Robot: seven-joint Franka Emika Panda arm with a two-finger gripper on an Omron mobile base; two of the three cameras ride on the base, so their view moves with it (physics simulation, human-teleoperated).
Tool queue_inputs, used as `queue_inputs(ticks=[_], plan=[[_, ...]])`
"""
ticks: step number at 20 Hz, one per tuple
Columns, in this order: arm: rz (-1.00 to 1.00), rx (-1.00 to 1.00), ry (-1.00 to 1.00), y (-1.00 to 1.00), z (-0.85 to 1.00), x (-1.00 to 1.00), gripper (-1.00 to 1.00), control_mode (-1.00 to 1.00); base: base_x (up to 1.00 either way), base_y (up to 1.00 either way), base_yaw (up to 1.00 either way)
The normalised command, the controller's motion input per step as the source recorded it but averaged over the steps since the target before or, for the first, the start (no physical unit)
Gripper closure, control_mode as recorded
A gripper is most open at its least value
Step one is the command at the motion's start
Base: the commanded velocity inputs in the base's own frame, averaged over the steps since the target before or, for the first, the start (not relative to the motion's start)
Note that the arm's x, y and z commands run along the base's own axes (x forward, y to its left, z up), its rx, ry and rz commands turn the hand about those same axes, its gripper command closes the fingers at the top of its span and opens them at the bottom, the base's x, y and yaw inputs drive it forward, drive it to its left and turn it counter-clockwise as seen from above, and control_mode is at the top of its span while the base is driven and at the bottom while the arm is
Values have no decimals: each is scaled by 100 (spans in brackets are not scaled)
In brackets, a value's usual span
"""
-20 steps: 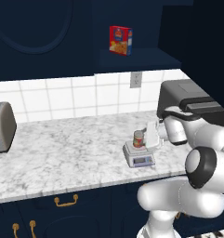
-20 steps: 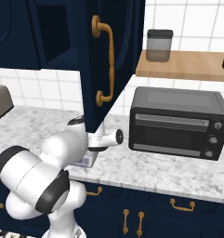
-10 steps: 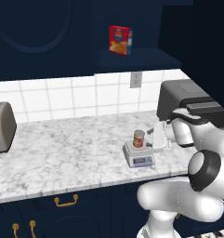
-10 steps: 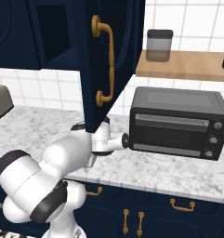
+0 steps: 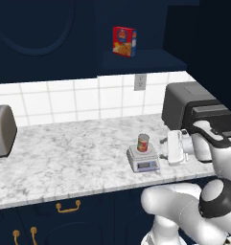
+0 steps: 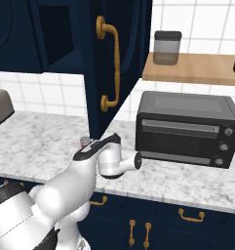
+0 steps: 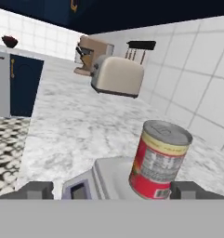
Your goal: Pick the canned food and place it on the digital scale for weighing, and close the cabinet.
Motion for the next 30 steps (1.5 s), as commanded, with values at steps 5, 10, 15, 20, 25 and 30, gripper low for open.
queue_inputs(ticks=[5, 10, 15, 20, 25, 30], plan=[[0, 0, -16, 0, 3, -94, -100, -100, 0, 0, 0], [0, 0, -21, -5, 21, -100, -100, -100, 0, 0, 0], [0, 0, -34, -37, 47, -71, -100, -100, 0, 0, 0], [0, 2, -35, -57, 73, -61, -100, -100, 0, 0, 0], [-1, 6, -38, -94, 66, -45, -100, -100, 0, 0, 0], [0, 4, -39, -100, 70, -15, -100, -100, 0, 0, 0]])
